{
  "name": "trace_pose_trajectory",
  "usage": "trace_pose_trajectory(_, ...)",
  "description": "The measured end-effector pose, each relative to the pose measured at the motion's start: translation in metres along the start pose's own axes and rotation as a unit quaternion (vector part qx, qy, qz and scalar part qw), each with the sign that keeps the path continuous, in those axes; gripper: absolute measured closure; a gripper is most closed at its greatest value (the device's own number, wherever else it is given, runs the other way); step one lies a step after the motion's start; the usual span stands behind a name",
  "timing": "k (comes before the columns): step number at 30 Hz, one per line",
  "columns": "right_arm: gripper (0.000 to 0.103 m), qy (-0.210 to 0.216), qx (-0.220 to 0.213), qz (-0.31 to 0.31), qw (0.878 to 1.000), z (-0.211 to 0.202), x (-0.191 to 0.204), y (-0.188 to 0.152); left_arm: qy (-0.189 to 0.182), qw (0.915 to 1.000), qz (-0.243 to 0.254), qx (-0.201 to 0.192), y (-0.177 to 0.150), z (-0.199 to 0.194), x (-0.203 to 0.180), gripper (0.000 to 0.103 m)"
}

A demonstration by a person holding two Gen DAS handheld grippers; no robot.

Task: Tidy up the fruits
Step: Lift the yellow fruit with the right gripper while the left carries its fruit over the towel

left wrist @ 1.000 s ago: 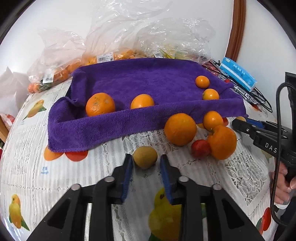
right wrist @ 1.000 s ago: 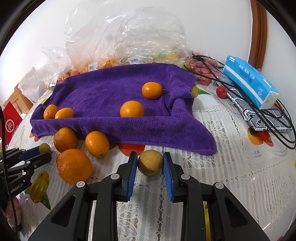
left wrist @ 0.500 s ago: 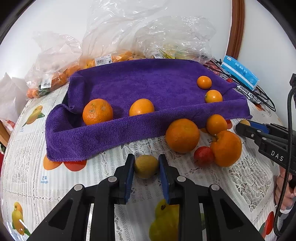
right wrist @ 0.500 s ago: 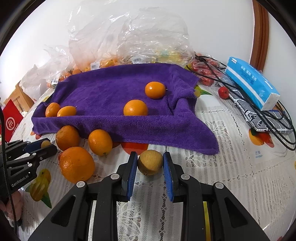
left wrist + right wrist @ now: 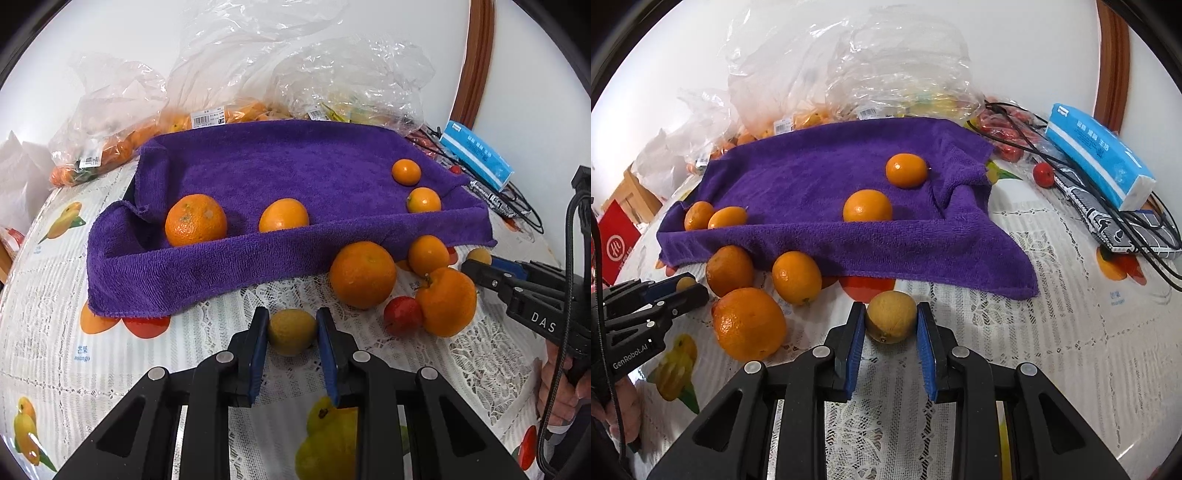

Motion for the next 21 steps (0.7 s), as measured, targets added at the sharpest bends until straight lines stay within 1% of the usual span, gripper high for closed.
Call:
trace_pose_trajectory(4, 0.075, 0.012, -0.007, 0.0, 1.0, -0.003, 0.001, 0.0, -0.025, 0.9995, -0.008, -0.017, 0.0, -0.008, 0.0, 0.078)
trace_pose_trajectory(9, 0.075, 0.025, -0.027, -0.022, 0.999, -0.01, 0.011, 0.001, -0.046, 0.9981, 0.001, -0.042, 0.001, -0.02, -0.009, 0.078)
trace_pose_trajectory(12, 0.075, 0.03, -0.046, -0.03, 0.998, -0.017, 0.016, 0.002, -0.048, 0.9974, 0.005, -0.053, 0.002, -0.024, -0.011, 0.078)
trace_pose_trajectory(16, 0.075, 0.029, -0.069, -0.027, 0.997, -0.028, 0.02, 0.008, -0.051, 0.9974, -0.006, -0.05, 0.005, -0.026, -0.007, 0.078)
trace_pose_trajectory(19, 0.075, 0.032, -0.084, -0.016, 0.996, -0.037, 0.025, 0.021, -0.053, 0.9967, -0.019, -0.059, 0.016, -0.037, 0.0, 0.078)
trace_pose_trajectory(21, 0.075, 0.031, -0.096, -0.02, 0.995, -0.046, 0.032, 0.032, -0.055, 0.9958, -0.028, -0.068, 0.026, -0.046, 0.007, 0.078)
Point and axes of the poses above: each gripper's, at about its wrist camera, not at the fingertips, and z roughly the way its jaws point, x to its left, y to its top, the point moved 4 cm from there along z, roughly the way its jaws point, and after that the axes turned 12 degrees about y, right-handed, at the moved point
